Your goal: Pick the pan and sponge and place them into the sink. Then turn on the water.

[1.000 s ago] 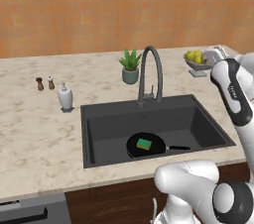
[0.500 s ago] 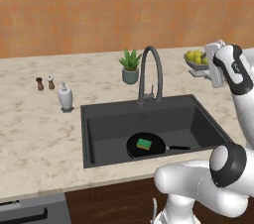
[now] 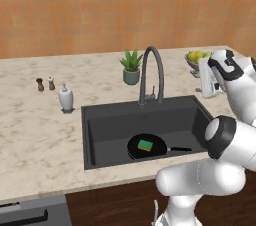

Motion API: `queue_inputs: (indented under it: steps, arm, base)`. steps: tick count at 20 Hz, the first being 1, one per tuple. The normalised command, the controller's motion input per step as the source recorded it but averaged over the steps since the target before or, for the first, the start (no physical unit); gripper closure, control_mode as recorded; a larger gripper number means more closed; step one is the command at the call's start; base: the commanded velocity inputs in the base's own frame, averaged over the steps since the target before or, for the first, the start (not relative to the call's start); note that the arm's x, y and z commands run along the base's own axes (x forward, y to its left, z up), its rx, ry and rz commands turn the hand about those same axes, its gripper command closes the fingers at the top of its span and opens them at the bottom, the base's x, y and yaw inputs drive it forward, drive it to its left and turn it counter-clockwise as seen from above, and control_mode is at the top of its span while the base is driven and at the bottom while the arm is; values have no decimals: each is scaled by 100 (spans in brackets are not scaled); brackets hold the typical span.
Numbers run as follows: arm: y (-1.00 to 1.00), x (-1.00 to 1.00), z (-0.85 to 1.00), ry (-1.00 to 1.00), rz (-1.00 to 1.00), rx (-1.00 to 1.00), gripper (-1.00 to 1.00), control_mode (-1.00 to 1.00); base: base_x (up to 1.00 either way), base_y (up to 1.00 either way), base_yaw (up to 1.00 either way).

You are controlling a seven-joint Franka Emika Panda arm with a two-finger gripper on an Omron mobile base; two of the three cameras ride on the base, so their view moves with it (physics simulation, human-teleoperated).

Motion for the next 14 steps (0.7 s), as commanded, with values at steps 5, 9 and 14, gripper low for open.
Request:
queue_inputs:
  steps: [5,9,14]
  arm:
    - [-7,47,-31,34,0,32,-100,-100]
    - [0,41,-19,1,0,9,-100,-100]
    - [0,30,-50,0,0,7,-100,-100]
  base:
    - [0,0,0]
    - [0,0,0]
    - [0,0,0]
